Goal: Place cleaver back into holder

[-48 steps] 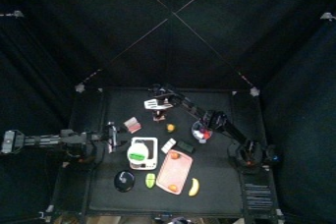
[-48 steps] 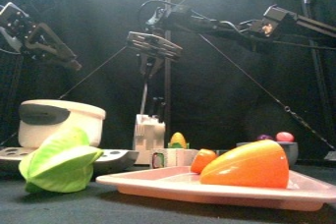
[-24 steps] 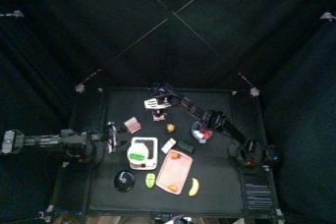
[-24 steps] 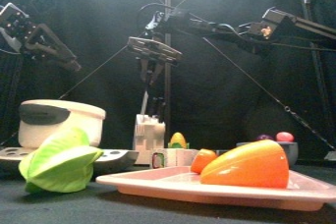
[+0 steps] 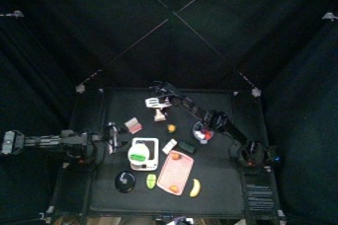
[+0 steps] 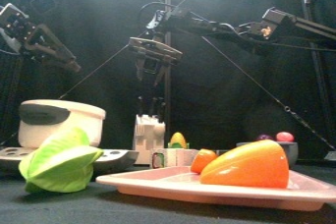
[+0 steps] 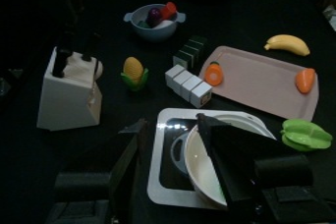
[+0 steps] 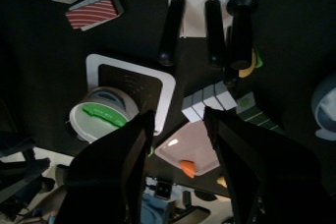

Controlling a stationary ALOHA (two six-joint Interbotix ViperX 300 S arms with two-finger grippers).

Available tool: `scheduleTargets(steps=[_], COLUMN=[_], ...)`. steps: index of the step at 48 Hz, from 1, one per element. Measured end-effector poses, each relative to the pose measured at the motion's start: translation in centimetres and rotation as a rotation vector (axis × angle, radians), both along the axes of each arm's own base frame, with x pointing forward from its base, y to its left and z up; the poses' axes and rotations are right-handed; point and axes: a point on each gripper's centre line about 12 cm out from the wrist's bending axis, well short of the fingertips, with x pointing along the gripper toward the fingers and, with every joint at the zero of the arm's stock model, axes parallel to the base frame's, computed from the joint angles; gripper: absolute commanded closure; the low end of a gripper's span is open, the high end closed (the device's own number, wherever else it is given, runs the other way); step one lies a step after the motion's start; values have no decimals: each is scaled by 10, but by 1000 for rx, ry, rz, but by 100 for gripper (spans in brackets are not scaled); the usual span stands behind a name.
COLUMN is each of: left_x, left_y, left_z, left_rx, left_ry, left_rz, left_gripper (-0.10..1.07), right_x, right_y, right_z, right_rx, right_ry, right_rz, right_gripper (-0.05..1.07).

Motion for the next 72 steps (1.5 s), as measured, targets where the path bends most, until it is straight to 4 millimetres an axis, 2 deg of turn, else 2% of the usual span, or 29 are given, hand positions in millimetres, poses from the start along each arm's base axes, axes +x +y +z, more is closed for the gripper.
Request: scheduleTargets(steps=[13, 21, 27, 36, 41, 55, 65, 72], left_x=[0, 0, 0, -1, -1, -1, -1, -1], left_y=[0, 0, 0, 0, 0, -1, -1, -1], left_z=[-1, 0, -1, -2, -2, -4, -4, -4], left_rx=[-5, -15, -22, -28, -30, -48, -48, -48], left_ry=[1, -2, -2, 0, 1, 1, 3, 1], left_rz=[1, 4, 7, 8, 9, 14, 14, 14], left_gripper=[14, 14, 14, 14, 14, 14, 14, 14], right_x=[-8, -14, -12, -17, -23, -32, -57, -75], right_y=[8, 29, 45, 66, 71, 86, 92, 96], right_z=[18, 24, 31, 58, 73, 97, 136, 157], right_rx=[-11, -33, -64, -136, -167, -202, -265, -286], right_ry=[-24, 59, 54, -19, -68, -119, -162, -134], right_rz=[100, 167, 207, 258, 256, 272, 250, 236], right_gripper=[21, 21, 21, 21, 21, 21, 21, 21])
